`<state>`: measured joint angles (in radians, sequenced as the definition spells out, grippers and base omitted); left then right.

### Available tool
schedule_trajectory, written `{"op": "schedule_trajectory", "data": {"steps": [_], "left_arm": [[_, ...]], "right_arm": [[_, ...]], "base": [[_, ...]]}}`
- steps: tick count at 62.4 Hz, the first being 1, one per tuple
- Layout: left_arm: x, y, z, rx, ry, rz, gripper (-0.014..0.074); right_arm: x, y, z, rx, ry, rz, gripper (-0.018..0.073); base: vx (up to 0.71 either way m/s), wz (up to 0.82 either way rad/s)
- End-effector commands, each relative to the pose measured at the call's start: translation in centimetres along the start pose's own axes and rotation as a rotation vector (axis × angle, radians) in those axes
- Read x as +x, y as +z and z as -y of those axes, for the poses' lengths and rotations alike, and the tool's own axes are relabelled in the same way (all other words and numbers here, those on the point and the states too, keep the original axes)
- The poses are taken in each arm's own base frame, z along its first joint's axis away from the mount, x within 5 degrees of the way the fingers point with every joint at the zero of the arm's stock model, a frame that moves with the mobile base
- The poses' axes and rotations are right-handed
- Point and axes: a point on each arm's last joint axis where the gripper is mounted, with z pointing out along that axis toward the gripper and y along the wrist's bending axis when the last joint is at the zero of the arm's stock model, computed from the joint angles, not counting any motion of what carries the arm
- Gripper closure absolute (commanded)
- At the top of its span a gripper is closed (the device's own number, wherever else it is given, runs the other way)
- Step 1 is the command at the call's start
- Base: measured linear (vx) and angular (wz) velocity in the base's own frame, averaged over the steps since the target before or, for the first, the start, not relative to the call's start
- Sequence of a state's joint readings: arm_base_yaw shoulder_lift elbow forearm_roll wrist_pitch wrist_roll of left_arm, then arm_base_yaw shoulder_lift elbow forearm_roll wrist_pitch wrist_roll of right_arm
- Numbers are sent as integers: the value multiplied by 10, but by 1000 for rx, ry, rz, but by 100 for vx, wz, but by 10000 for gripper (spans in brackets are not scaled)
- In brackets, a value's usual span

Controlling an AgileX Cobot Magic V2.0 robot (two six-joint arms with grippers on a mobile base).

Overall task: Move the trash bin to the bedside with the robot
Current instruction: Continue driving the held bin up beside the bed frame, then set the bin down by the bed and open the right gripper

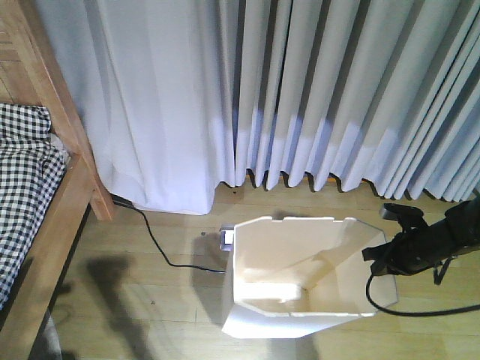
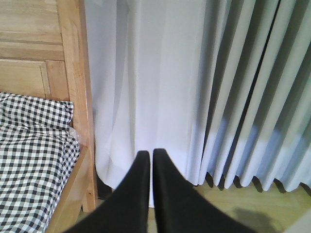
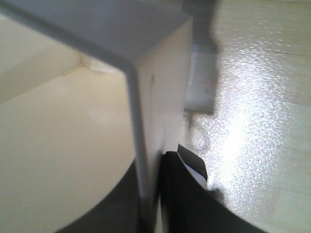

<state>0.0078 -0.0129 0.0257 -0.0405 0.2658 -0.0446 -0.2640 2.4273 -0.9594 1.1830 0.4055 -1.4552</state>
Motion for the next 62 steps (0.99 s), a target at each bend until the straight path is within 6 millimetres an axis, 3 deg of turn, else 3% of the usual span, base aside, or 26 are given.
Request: {"op": "schedule_trajectory", "data": {"steps": [1,27,62], "left_arm": [[-1,1,0,4,-10,65,602],[-1,1,0,4,-10,65,602],[-1,1,0,4,-10,65,602]], "right_arm": [[-22,-13,-9,-109,41,71,562],[-48,32,15,-137,45,61,559],[-81,107,14,-144,-21,-37,548]], "base": [[0,0],[0,0],[0,0]]}}
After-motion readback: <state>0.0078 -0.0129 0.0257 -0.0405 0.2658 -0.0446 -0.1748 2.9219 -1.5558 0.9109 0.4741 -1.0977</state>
